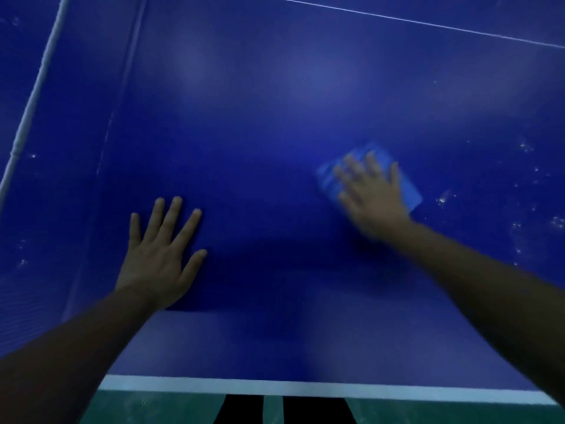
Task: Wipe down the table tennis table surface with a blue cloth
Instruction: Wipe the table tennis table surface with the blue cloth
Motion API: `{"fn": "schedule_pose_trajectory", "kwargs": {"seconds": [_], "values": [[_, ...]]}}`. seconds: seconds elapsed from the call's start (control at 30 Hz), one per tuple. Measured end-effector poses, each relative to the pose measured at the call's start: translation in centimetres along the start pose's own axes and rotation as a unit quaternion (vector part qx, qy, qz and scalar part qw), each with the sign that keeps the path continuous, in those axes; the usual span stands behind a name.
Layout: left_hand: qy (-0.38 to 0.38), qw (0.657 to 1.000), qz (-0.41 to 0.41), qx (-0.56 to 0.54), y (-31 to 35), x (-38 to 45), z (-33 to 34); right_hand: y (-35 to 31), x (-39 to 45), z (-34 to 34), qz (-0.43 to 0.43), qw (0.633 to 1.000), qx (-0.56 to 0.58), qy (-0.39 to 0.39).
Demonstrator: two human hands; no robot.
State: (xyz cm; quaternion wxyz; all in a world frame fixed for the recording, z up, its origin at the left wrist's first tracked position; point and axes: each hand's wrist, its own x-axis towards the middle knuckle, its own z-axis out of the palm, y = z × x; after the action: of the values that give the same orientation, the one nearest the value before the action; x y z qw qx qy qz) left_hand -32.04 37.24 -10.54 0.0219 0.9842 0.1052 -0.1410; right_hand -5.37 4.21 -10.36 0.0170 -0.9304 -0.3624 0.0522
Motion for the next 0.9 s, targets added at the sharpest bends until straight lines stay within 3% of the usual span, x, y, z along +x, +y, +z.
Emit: {"fn": "schedule_pose_trajectory", "kwargs": {"seconds": [0.07, 0.13, 0.2, 0.27, 0.37, 0.43, 0.5, 0.57, 0.63, 0.7, 0.77, 0.83, 0.9], "values": [[-0.006, 1.0, 0.001, -0.002, 0.0, 0.1, -0.2, 2.3, 2.3, -1.3, 0.183, 0.982, 0.039, -0.02], [-0.005, 1.0, -0.002, -0.005, 0.0, 0.2, -0.1, 0.5, 3.3, -1.4, 0.224, 0.973, 0.047, -0.023], [-0.005, 1.0, 0.0, -0.01, -0.1, 0.3, 0.0, -4.1, 2.1, -0.4, 0.122, 0.992, 0.008, -0.006], [0.0, 1.0, -0.001, -0.018, -0.1, 0.3, 0.1, -9.1, -2.0, 1.1, -0.077, 0.997, -0.005, 0.001], [0.004, 1.0, 0.002, -0.023, -0.3, 0.3, 0.3, -10.8, -9.7, 1.5, -0.344, 0.938, -0.016, -0.048], [0.008, 0.999, 0.005, -0.03, -0.3, 0.3, 0.3, -7.6, -10.5, 1.0, -0.374, 0.925, -0.037, -0.059], [0.011, 0.999, 0.005, -0.035, -0.2, 0.3, 0.2, -4.2, -8.9, 1.0, -0.223, 0.972, -0.053, -0.044], [0.008, 0.999, 0.005, -0.033, 0.0, 0.3, 0.1, -2.0, -7.1, 0.0, 0.027, 0.999, -0.016, -0.034], [0.006, 0.999, 0.0, -0.031, 0.0, 0.4, 0.0, -3.2, -5.5, -0.8, 0.268, 0.961, 0.062, -0.019], [-0.001, 0.999, -0.004, -0.033, 0.1, 0.4, -0.1, -7.6, -4.7, -0.5, 0.368, 0.926, 0.078, 0.003], [-0.005, 0.999, -0.006, -0.032, 0.1, 0.3, -0.2, -13.7, -5.9, 1.1, 0.267, 0.961, 0.047, 0.049], [-0.003, 1.0, -0.006, -0.031, 0.2, 0.2, -0.2, -19.3, -10.2, 2.4, 0.031, 0.999, 0.024, 0.012], [-0.001, 0.999, -0.005, -0.034, 0.2, 0.1, -0.3, -19.1, -14.6, 2.7, -0.082, 0.996, 0.019, -0.02]]}}
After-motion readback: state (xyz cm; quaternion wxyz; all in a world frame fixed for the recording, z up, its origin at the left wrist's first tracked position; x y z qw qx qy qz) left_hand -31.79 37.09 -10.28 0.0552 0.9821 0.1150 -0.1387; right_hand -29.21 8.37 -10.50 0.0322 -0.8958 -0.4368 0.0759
